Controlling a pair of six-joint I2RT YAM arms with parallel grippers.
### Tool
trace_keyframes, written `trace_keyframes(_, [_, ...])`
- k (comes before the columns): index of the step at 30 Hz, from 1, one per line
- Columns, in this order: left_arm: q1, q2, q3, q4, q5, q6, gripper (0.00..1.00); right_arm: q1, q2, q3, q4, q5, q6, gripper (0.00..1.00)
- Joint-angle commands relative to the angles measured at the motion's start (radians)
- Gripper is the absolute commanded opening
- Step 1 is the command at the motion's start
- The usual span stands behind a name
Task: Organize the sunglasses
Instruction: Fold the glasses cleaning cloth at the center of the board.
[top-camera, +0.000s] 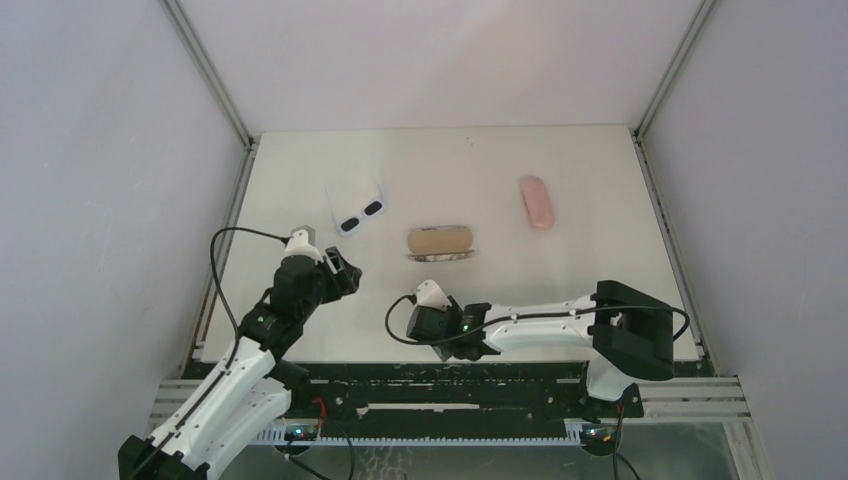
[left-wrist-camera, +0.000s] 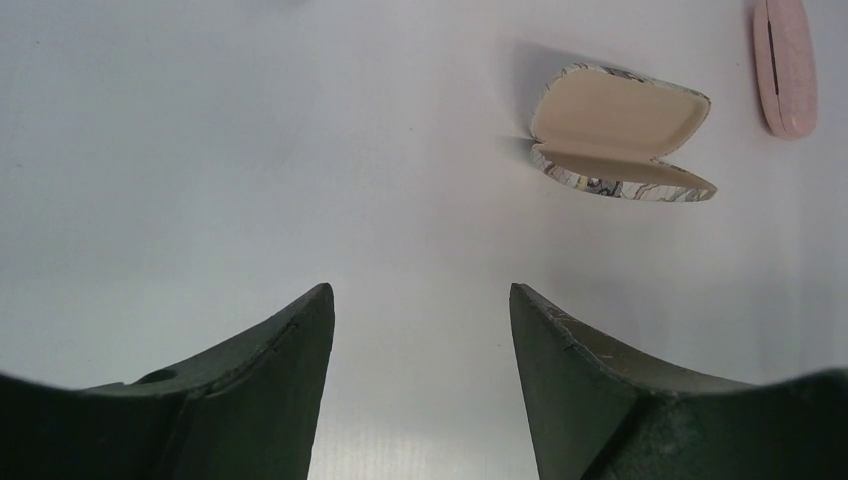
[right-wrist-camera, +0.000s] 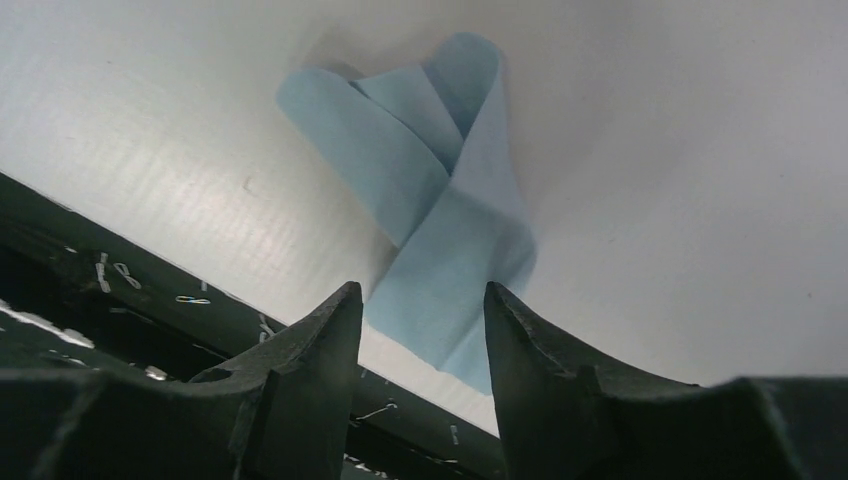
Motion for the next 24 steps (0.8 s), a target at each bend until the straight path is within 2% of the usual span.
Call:
trace_keyframes(1, [0.005, -0.008, -0.013, 0.04, 0.016, 0.004, 0.69, 0.041, 0.018, 0.059, -0.021, 0.065, 0.088, 0.46])
trace_keyframes(6, [0.005, -0.008, -0.018, 0.044, 0.015, 0.004, 0.69, 0.055, 0.028, 0.063, -0.029, 0.051, 0.132, 0.4])
trace_keyframes(19, [0.004, -0.003, -0.021, 0.047, 0.015, 0.009, 0.69, 0.048, 0.088, 0.073, -0.043, 0.02, 0.16, 0.33])
trace_keyframes(24, [0.005, -0.003, -0.021, 0.049, 0.015, 0.008, 0.69, 0.044, 0.101, 0.072, -0.062, 0.031, 0.173, 0.21])
